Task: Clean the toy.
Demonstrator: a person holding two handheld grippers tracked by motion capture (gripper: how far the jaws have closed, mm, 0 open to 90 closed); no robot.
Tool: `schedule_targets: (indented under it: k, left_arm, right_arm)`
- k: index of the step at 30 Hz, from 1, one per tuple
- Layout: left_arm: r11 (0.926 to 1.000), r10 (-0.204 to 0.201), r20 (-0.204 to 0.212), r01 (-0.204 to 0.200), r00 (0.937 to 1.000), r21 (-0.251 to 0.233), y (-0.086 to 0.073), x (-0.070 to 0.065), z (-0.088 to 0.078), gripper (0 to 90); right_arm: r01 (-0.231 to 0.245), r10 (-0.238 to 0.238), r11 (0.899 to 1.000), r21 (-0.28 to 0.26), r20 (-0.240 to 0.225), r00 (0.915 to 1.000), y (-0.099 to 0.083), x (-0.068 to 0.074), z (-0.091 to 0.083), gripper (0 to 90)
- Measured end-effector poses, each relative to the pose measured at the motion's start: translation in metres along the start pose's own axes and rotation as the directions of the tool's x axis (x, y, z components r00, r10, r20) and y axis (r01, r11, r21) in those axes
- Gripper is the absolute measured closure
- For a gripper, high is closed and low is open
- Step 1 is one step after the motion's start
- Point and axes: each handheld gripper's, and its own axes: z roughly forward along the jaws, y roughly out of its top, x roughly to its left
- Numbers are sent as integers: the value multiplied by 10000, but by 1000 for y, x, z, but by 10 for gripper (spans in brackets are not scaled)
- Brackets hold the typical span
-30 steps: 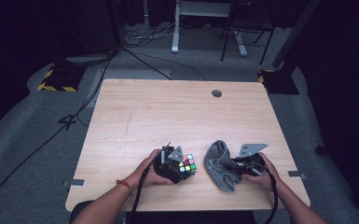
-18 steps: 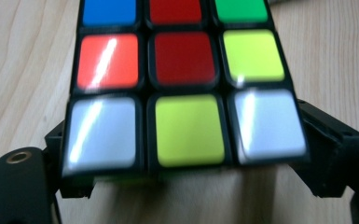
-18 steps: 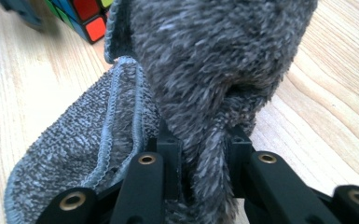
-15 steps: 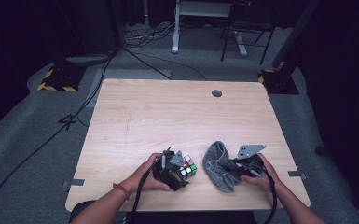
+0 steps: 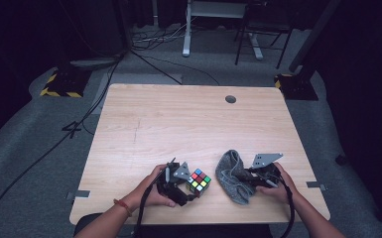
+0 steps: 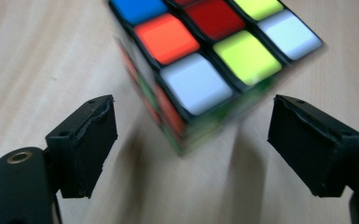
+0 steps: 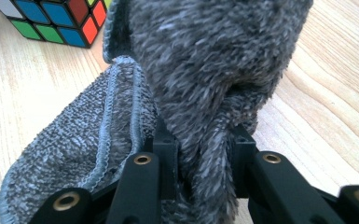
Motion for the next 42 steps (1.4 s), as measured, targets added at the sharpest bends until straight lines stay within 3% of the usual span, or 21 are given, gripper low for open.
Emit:
schedule_targets:
  k: [1, 2, 5, 8, 12, 15, 18, 21, 28, 29, 31, 32, 36, 42]
  left_arm:
    - [9998, -185, -35, 185, 9998, -70, 3, 0, 2, 161]
    - [9994, -323, -386, 318, 9987, -139, 5, -3, 5, 152]
    - [9997, -224, -1029, 226, 9944, 8, 9, -14, 14, 149]
    - [9996, -184, -1352, 210, 9906, 174, 11, -22, 21, 156]
    - [9997, 239, -1118, -240, 9934, 0, 16, -19, 24, 153]
    - [9993, -362, -793, 368, 9962, 53, 20, -13, 30, 138]
    - [9995, -230, -942, 207, 9953, -249, 24, -16, 35, 132]
    - [9989, -366, -1210, 329, 9920, -324, 28, -19, 39, 136]
    - [9983, -247, -1310, 174, 9911, -564, 33, -20, 39, 146]
    - [9976, -218, -1321, 129, 9910, -674, 32, -20, 37, 164]
    - [9959, -257, -1545, 118, 9877, -899, 30, -18, 33, 287]
    - [9946, -310, -1439, 163, 9891, -1024, 30, -16, 31, 325]
    - [9952, -202, -1294, 75, 9914, -977, 28, -12, 29, 332]
    - [9939, 318, -1069, -427, 9938, -1013, 30, -11, 25, 340]
  right_arm:
    - [1, -1, 10000, 7, 17, 10000, 0, 0, 0, 717]
    - [-1, 1, 10000, 6, 33, 10000, 0, 0, 0, 716]
    - [16, -16, 10000, 6, 59, 10000, 0, 1, 0, 716]
    - [11, -11, 10000, 1, 54, 10000, 0, 0, 0, 715]
    - [26, -26, 10000, 18, 76, 10000, 0, 1, 0, 715]
    - [12, -12, 10000, 24, 79, 10000, 0, 1, 0, 713]
    - [-6, 6, 10000, 13, 88, 10000, 0, 1, 1, 712]
    - [6, -6, 10000, 36, 99, 10000, 0, 1, 1, 711]
    - [20, -21, 10000, 48, 146, 9999, 0, 2, 0, 710]
    - [19, -20, 10000, 49, 137, 9999, 0, 2, 0, 710]
    - [22, -22, 10000, 37, 130, 9999, 0, 1, 1, 709]
    - [11, -12, 10000, 36, 145, 9999, 0, 1, 1, 709]
    - [52, -53, 10000, 47, 158, 9999, 0, 2, 0, 710]
    - [167, -163, 9997, -170, 241, 9996, 1, 3, -3, 749]
